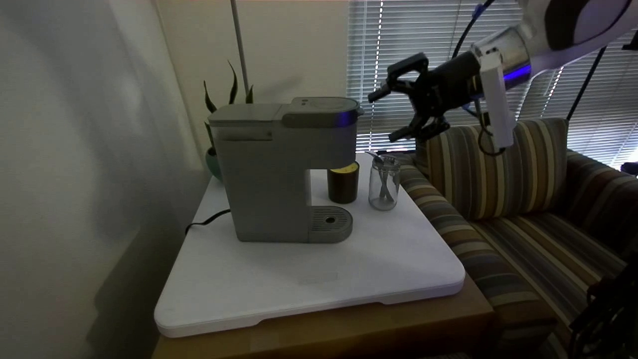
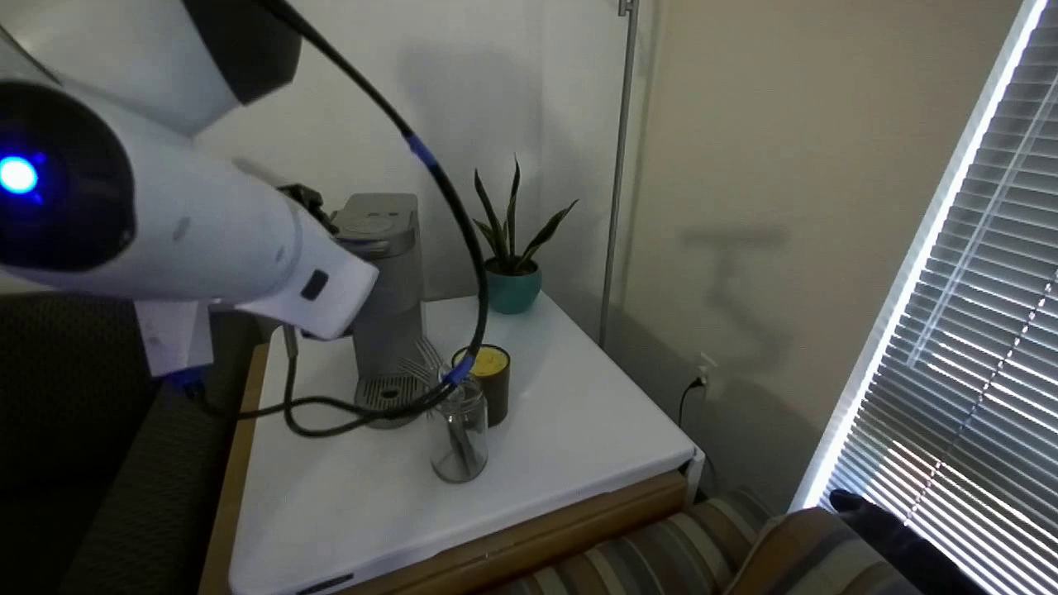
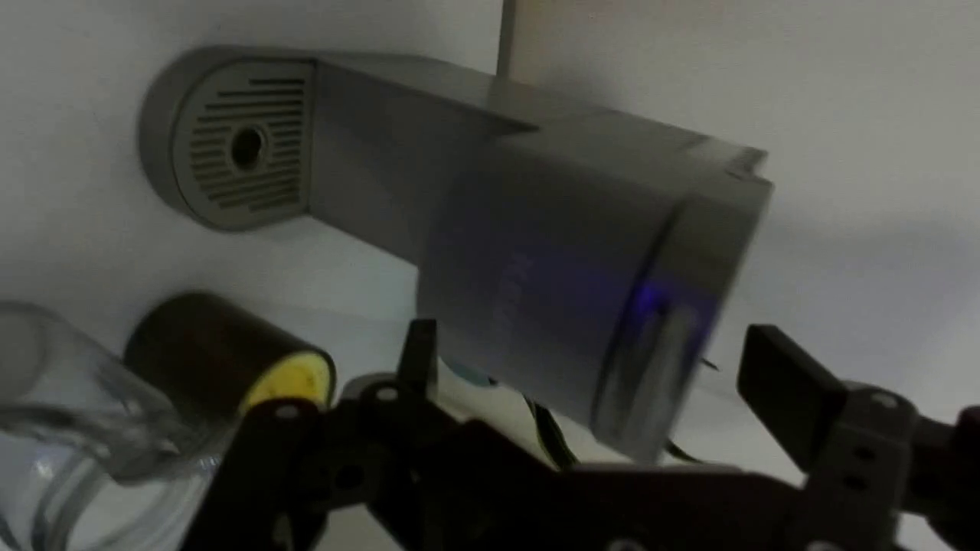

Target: Open the coffee maker, close it, and then open it again

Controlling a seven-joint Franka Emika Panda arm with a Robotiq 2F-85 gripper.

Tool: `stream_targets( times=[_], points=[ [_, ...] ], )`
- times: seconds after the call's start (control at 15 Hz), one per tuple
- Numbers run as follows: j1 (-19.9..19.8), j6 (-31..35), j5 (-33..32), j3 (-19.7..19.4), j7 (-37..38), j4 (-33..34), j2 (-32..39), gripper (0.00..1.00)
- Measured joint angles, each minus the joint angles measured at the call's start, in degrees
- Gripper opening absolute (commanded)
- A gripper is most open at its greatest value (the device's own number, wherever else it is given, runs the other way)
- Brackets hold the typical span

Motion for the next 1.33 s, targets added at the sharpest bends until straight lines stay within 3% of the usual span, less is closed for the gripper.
stream_targets(
  times=[0.13, 0.27, 0.47, 0.67, 0.73, 0.8, 0.93, 1.33],
  points=[
    [-7.7, -0.8, 0.5, 8.8, 0.0, 0.7, 4.6, 1.00],
    [-13.7, -0.4, 0.5, 15.0, -0.4, 1.6, 7.2, 1.00],
    [-19.1, 1.0, 0.4, 19.4, -1.6, 2.8, 8.4, 1.00],
    [-21.7, 4.2, 0.3, 21.2, -3.2, 4.6, 8.2, 1.00],
    [-22.1, 5.7, 0.0, 21.7, -3.7, 5.4, 7.9, 0.95],
    [-22.4, 7.3, -0.4, 22.1, -4.0, 6.2, 7.5, 0.74],
    [-22.5, 9.9, -1.2, 22.9, -4.4, 8.0, 6.9, 0.70],
    [-22.1, 12.0, -1.4, 23.4, -6.0, 10.6, 6.3, 0.28]
  ],
)
